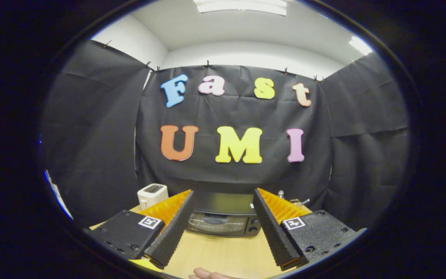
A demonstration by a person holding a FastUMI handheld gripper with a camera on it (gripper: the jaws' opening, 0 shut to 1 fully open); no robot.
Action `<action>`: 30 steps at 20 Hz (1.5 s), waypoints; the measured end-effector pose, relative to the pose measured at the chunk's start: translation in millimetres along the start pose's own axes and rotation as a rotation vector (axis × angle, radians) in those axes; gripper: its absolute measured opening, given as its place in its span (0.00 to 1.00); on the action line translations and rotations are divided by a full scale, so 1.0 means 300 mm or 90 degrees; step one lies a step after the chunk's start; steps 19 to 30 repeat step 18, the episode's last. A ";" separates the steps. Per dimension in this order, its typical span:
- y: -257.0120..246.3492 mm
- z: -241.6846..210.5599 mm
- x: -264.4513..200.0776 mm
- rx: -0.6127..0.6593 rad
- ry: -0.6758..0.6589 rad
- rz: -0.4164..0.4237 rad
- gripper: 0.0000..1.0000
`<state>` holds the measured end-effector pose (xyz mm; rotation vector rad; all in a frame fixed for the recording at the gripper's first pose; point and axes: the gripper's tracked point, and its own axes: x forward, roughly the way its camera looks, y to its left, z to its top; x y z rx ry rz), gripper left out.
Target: Open the toaster oven, put the food inside, and close the toaster oven door.
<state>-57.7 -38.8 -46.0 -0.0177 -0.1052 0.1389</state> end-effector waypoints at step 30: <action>-0.198 -0.077 -0.021 0.059 0.039 -0.006 0.97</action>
